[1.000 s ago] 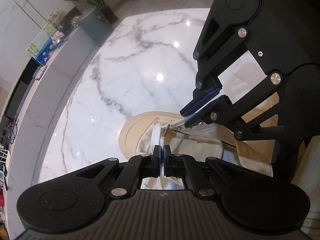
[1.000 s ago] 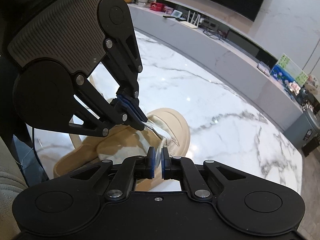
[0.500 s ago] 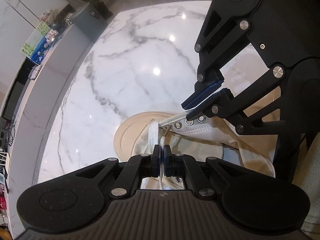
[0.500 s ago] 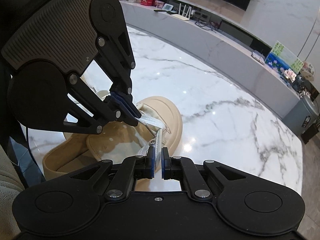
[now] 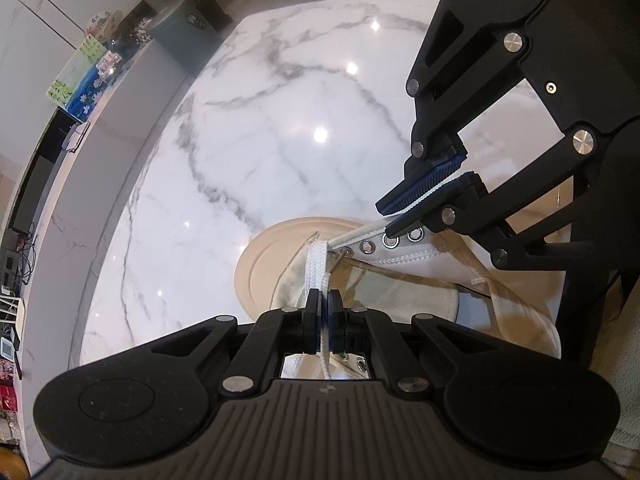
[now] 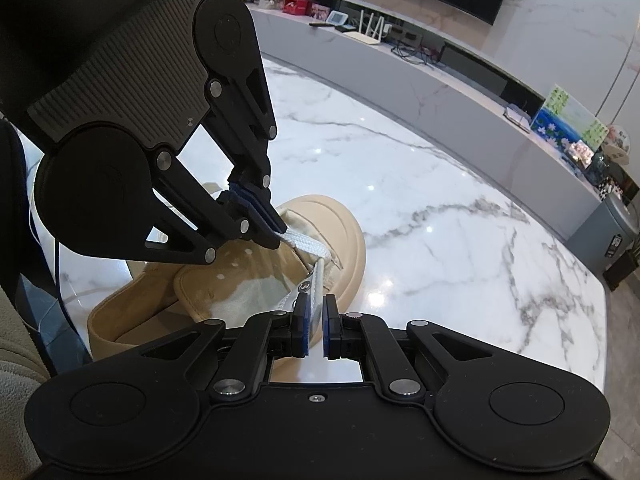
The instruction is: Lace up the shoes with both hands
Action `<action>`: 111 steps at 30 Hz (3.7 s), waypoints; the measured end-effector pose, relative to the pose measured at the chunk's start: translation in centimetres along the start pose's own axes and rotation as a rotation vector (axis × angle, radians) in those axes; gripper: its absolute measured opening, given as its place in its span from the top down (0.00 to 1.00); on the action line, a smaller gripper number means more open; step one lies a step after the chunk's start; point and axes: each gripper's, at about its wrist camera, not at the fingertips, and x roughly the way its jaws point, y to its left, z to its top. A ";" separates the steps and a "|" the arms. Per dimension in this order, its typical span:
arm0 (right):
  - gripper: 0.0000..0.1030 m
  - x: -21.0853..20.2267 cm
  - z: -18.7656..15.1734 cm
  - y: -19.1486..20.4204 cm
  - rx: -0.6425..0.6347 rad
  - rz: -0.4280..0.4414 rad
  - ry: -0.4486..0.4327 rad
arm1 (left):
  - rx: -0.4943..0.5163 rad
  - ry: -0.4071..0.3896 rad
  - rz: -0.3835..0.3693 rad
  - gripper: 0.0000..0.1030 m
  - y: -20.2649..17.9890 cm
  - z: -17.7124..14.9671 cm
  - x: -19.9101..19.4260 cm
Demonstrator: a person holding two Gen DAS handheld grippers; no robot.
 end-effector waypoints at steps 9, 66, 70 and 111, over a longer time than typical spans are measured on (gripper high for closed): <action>0.96 0.0 0.1 0.1 -0.008 -0.003 0.000 | 0.001 -0.005 -0.005 0.98 -0.1 0.0 0.3; 0.96 -0.2 0.4 0.4 -0.037 -0.004 0.006 | 0.046 -0.029 -0.047 0.98 0.3 -0.4 0.2; 0.96 -0.2 0.5 0.4 -0.040 -0.004 0.007 | 0.058 -0.026 -0.048 0.98 0.2 -0.2 0.5; 0.96 4.3 1.0 -0.4 -0.489 0.101 0.047 | 0.116 -0.110 -0.056 0.96 0.2 0.4 2.0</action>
